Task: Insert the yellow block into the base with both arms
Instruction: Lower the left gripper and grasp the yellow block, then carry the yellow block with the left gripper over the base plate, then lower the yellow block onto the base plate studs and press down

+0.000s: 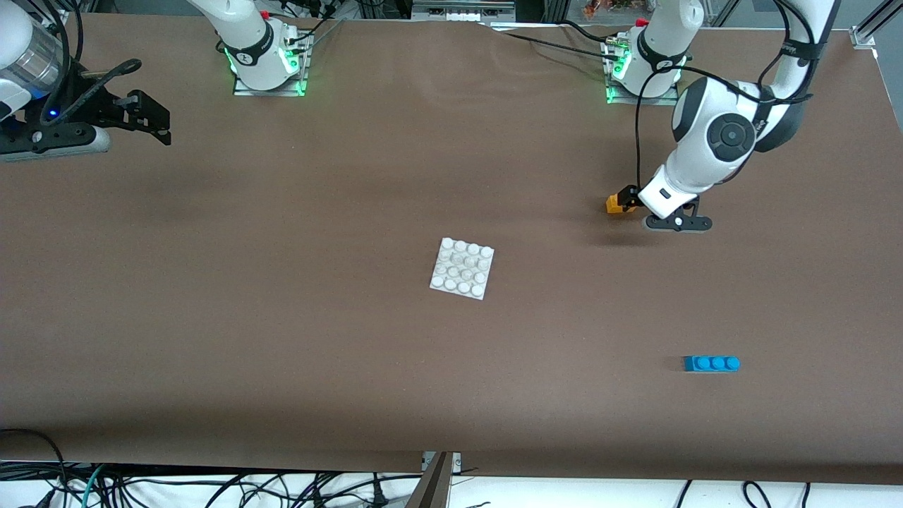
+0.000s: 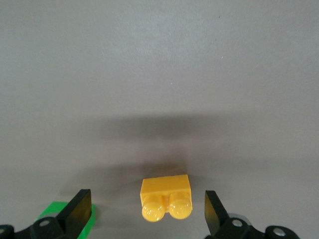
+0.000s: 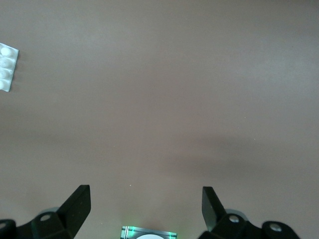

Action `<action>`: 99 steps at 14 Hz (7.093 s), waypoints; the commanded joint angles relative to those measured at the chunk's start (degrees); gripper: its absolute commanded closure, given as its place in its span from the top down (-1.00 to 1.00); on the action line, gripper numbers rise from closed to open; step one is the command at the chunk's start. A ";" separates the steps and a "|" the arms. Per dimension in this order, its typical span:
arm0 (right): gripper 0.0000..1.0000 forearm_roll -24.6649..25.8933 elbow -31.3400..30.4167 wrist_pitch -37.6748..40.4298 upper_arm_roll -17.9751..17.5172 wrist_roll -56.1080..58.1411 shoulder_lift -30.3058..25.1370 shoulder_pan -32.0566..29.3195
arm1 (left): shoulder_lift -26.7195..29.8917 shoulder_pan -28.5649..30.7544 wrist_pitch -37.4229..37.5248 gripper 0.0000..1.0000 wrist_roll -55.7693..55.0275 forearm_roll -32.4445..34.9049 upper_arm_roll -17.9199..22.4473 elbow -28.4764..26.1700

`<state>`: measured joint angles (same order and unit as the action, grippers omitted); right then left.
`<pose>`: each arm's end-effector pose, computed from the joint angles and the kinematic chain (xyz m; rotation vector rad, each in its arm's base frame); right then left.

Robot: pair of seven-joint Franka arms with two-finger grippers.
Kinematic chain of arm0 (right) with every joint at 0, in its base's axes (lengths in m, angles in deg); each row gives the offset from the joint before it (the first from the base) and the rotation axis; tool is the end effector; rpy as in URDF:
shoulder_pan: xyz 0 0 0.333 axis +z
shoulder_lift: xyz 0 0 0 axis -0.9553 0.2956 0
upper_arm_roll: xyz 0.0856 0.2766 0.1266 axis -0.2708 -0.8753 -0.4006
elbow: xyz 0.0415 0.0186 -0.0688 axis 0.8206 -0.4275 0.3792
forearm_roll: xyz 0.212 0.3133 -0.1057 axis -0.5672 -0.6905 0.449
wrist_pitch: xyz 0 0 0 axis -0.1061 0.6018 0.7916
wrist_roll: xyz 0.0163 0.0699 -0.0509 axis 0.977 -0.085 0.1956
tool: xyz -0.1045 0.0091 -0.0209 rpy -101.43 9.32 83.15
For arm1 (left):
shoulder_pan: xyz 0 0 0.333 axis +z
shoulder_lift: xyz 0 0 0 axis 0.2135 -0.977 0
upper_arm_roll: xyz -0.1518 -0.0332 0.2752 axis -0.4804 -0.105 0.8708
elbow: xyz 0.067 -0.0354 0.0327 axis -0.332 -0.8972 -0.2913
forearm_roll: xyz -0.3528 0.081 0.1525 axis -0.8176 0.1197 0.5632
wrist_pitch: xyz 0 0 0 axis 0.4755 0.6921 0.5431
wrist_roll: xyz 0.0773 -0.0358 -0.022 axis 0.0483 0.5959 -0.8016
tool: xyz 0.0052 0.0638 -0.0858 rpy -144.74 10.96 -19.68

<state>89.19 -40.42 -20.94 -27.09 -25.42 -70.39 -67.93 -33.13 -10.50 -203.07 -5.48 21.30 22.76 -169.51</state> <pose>0.5214 0.0664 0.6160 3.0934 0.2362 -0.1112 0.4631 -0.0969 0.2677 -3.1230 0.0209 0.1548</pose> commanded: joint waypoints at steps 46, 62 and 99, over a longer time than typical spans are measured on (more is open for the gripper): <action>0.98 -2.25 5.54 1.98 4.31 2.09 2.60 -1.27 | -24.95 -10.25 22.74 -0.19 -9.80 6.97 -10.51 46.85; 0.98 -2.34 5.36 2.16 4.31 2.09 2.60 -1.45 | -44.57 -34.70 19.59 -0.15 -15.51 6.53 3.73 69.03; 0.98 -3.04 5.36 2.07 4.40 2.09 2.86 -1.54 | -47.13 -37.51 16.85 -0.10 -15.16 9.87 3.82 67.97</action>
<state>87.17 -36.13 -19.68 -22.68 -23.28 -67.83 -69.01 -78.91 -47.44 -186.62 -20.45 29.42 26.27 -102.87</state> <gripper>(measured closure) 0.009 0.366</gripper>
